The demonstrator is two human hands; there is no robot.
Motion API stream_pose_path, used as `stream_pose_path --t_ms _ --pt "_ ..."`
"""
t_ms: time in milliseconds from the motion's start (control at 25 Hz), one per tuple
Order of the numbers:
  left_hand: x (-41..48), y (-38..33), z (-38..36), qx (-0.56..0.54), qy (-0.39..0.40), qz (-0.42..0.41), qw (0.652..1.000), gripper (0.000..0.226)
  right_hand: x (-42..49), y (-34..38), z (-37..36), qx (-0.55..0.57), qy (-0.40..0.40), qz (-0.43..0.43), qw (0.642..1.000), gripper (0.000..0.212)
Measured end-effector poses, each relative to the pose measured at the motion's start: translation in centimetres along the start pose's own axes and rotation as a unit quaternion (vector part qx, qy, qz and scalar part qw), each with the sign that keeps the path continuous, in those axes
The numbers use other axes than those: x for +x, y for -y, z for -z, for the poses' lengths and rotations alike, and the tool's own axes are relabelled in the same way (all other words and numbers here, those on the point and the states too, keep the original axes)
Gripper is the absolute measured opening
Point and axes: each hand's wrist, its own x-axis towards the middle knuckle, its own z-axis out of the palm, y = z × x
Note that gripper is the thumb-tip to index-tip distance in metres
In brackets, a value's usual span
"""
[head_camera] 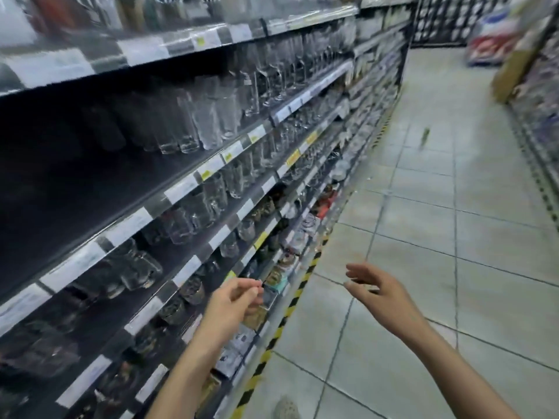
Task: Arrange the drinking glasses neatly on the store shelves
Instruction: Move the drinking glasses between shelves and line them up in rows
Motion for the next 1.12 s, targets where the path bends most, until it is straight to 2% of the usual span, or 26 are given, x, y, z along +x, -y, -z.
stream_pose_path --t_ms 280,560,960,1120 --pt "11.5 -2.1 -6.3 0.009 0.064 -0.013 0.998 0.015 9.0 -3.2 2.4 0.005 -0.047 -0.062 0.997 0.023" --pt "26.1 -9.9 -5.5 -0.022 0.020 -0.046 0.999 0.016 27.5 0.9 1.9 0.012 -0.048 -0.049 0.998 0.021" --pt "39.2 -16.6 -0.4 -0.065 -0.155 -0.084 0.982 0.012 47.4 7.0 -1.6 0.052 0.070 0.026 0.996 0.023" --pt "41.4 -17.8 0.9 -0.074 -0.274 -0.072 0.956 0.011 56.2 10.7 -4.7 0.068 0.200 0.090 0.973 0.023"
